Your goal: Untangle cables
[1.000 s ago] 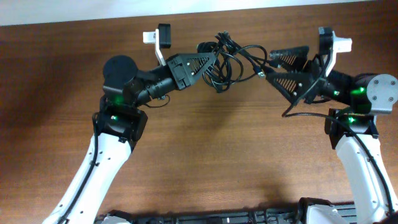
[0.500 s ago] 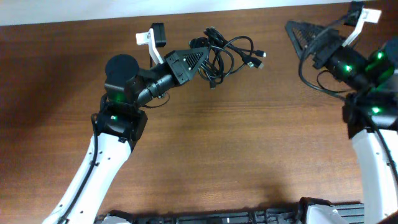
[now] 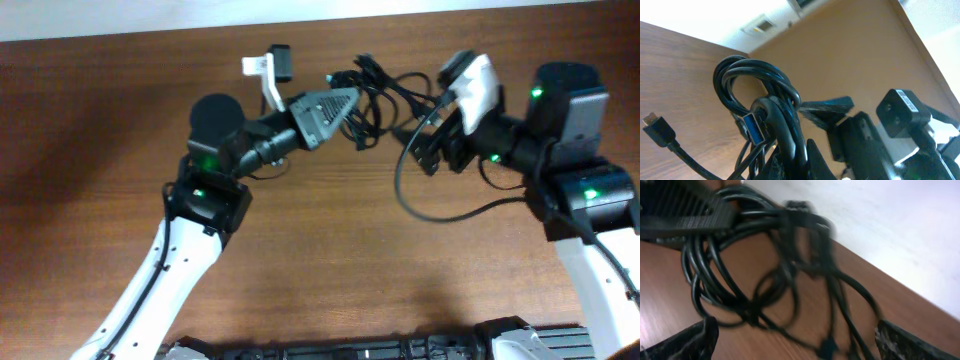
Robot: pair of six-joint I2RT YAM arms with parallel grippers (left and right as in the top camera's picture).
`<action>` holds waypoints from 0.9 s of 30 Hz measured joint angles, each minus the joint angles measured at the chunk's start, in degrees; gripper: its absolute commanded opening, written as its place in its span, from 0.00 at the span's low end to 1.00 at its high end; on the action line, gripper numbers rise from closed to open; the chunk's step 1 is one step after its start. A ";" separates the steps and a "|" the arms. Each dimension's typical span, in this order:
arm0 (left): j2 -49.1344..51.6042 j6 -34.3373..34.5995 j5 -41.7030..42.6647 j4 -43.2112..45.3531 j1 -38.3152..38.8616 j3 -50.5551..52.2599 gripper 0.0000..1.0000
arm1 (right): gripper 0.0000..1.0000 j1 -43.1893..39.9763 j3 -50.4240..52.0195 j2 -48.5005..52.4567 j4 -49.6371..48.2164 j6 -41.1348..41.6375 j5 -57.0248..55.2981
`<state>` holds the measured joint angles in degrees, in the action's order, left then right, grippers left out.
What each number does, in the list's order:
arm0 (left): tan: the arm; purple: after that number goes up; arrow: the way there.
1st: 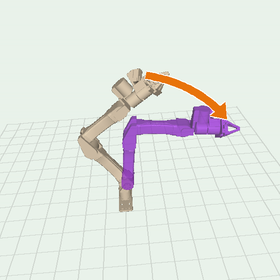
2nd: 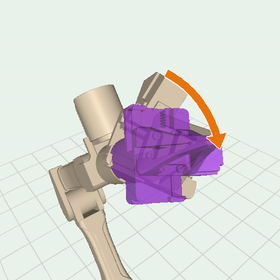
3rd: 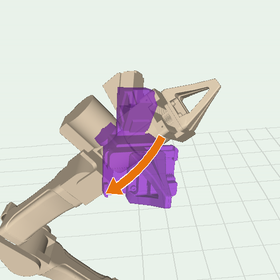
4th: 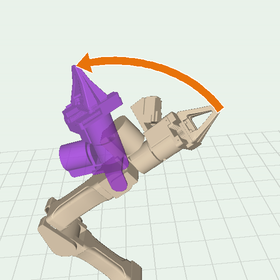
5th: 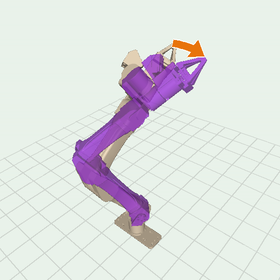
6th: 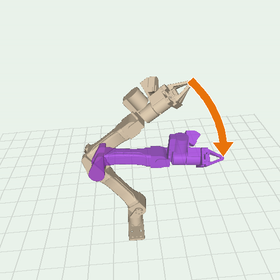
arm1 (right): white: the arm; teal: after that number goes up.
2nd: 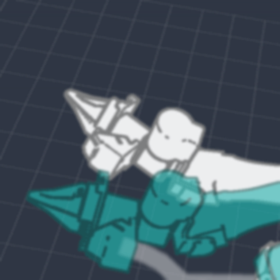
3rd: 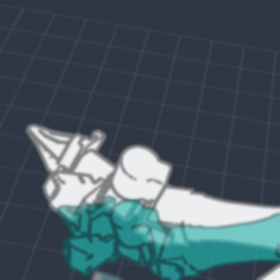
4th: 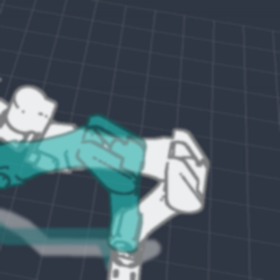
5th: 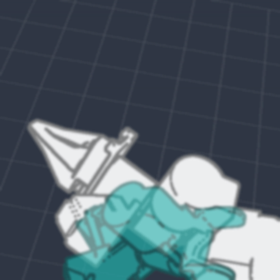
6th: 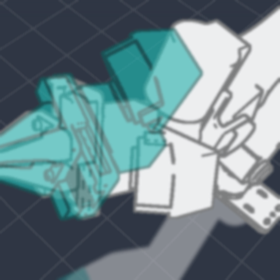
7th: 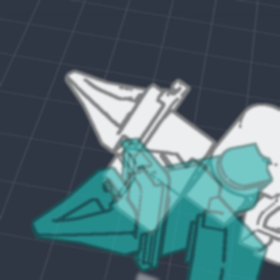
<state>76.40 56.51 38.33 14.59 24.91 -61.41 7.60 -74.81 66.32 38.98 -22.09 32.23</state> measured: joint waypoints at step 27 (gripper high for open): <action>0.00 -5.44 11.45 5.35 1.81 0.02 0.00 | 0.98 5.55 -0.04 -0.07 -0.52 -3.54 -23.32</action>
<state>76.40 51.07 49.78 19.94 26.72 -61.39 13.15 -74.85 66.26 38.46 -25.63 8.91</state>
